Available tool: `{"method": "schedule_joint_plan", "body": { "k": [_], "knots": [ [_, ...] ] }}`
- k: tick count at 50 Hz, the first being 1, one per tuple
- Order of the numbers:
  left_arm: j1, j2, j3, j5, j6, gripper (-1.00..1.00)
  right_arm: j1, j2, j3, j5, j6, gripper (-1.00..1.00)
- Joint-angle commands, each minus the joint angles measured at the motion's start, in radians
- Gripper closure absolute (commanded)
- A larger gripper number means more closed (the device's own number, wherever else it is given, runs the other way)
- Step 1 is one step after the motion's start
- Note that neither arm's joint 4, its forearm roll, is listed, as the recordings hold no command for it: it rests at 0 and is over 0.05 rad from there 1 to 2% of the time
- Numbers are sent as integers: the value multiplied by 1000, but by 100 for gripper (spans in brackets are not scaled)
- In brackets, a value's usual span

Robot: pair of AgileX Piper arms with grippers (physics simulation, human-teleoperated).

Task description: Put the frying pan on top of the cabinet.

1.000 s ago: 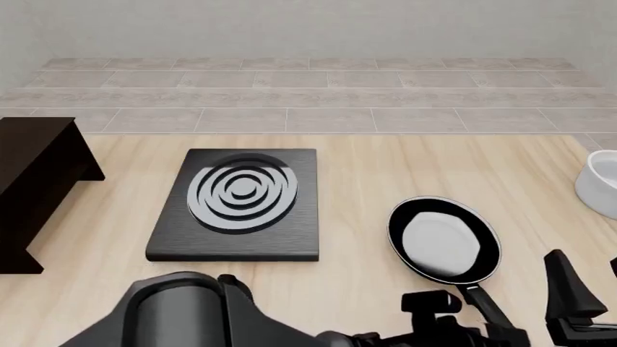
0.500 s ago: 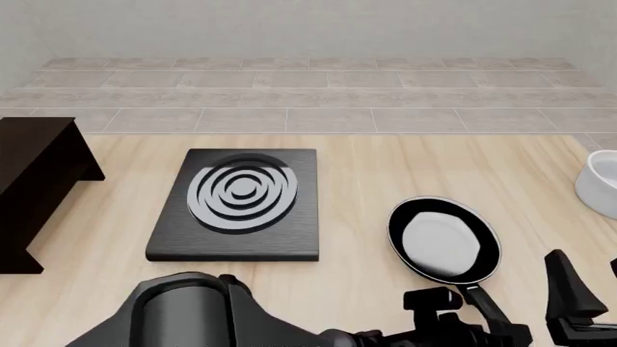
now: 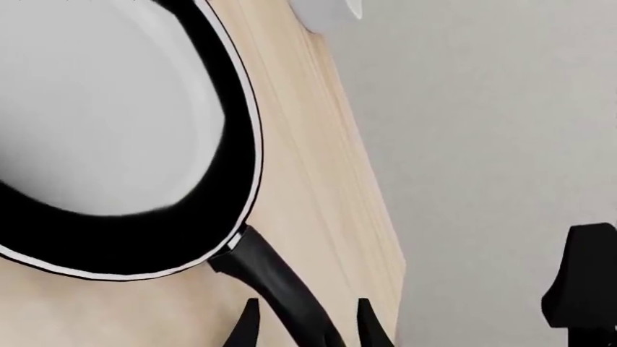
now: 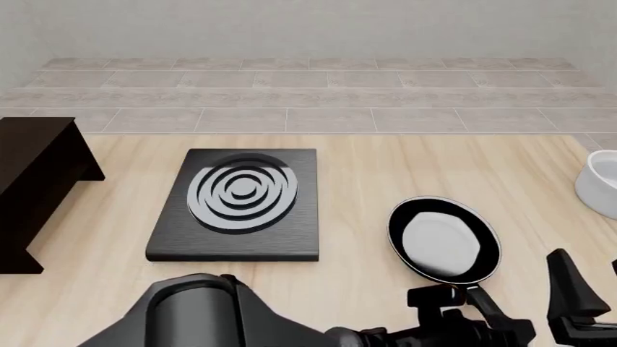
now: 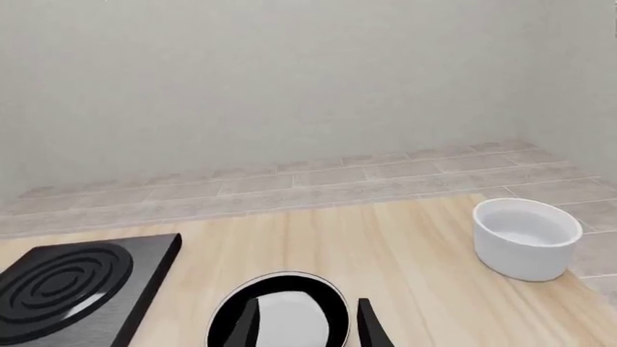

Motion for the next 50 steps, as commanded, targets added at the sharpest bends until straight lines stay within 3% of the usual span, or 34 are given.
{"method": "schedule_joint_plan", "body": {
  "k": [1, 26, 31, 32, 34, 40, 50],
  "knots": [
    [8, 42, -18, 8, -13, -100, -4, 0, 0, -3, 7, -100],
    [48, 97, -60, 11, -37, -100, -3, 0, -1, -1, 10, -100],
    [51, 58, -28, -35, -4, -100, -2, 0, -1, -1, 10, -100],
    [78, 34, -30, 9, 55, 100, -2, 0, -2, 0, 11, -100],
    [54, 14, -27, 26, 93, 100, -1, 0, -2, 0, 9, -100],
    [64, 17, -2, -12, 57, 100, -2, 0, -1, 0, 9, -100],
    [77, -18, 47, -32, 79, 100, 2, 0, -1, 2, 0, -100]
  ]
}}
